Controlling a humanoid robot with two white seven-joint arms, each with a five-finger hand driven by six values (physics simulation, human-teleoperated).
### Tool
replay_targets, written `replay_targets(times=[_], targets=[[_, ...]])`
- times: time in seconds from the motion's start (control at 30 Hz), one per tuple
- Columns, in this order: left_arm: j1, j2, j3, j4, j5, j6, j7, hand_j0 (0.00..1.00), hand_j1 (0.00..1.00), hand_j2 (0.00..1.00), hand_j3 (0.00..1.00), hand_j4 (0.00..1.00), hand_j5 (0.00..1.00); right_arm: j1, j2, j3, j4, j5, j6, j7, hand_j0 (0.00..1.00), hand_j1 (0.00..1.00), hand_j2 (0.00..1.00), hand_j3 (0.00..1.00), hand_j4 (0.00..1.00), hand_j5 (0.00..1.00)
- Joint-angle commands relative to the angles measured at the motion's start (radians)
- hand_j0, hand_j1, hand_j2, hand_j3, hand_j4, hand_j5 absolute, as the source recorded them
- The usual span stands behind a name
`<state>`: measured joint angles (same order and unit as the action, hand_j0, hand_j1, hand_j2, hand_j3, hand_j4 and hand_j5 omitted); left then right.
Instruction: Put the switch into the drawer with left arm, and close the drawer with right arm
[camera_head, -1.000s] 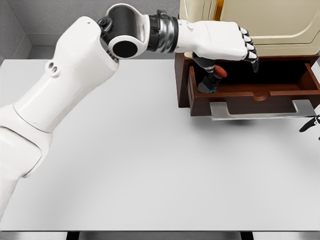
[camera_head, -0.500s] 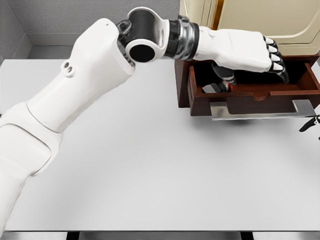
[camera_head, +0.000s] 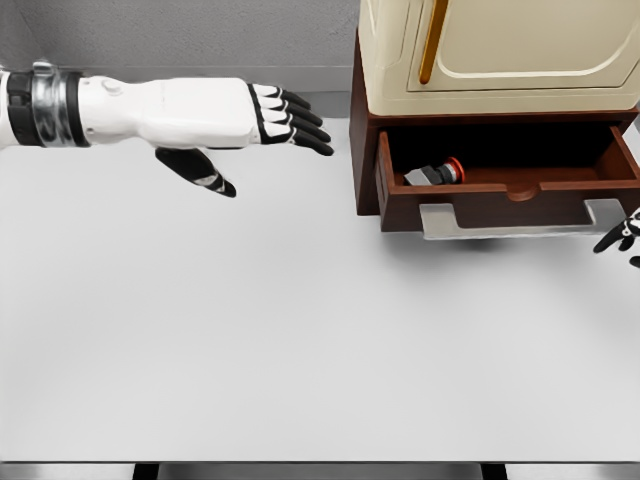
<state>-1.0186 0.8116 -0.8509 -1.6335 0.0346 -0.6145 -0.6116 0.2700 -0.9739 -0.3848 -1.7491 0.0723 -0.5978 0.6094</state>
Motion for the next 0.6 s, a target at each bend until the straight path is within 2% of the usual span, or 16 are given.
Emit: replay_targets(times=[0.0,0.07,0.13,0.23,0.57], targets=[[0.008,0.061,-0.002,-0.008,0.016,0.004,0.001,1.0,1.0,1.0,1.0,1.0,1.0,-0.001,-0.002,0.02,0.003,0.012,-0.013,0.001,0.59,0.59,0.59,0.59,0.59,0.59],[0.032,0.061,-0.005,-0.003,0.011,0.004,0.001,1.0,1.0,1.0,1.0,1.0,1.0,-0.008,-0.002,0.021,0.007,0.012,-0.013,0.001,0.6,0.6,0.6,0.6,0.6,0.6],[0.13,0.037,-0.01,0.012,0.008,0.004,0.001,1.0,1.0,1.0,1.0,1.0,1.0,-0.018,-0.02,0.032,0.008,0.012,-0.013,0.001,0.6,0.6,0.6,0.6,0.6,0.6],[0.135,0.024,-0.01,0.015,-0.016,0.004,0.001,1.0,1.0,1.0,1.0,1.0,1.0,-0.021,-0.02,0.055,0.008,0.015,-0.013,0.001,0.6,0.6,0.6,0.6,0.6,0.6],[0.133,0.005,-0.008,-0.003,-0.015,0.004,0.001,1.0,1.0,1.0,1.0,1.0,1.0,-0.012,-0.008,0.07,0.008,0.021,-0.013,0.001,0.61,0.61,0.61,0.61,0.61,0.61]])
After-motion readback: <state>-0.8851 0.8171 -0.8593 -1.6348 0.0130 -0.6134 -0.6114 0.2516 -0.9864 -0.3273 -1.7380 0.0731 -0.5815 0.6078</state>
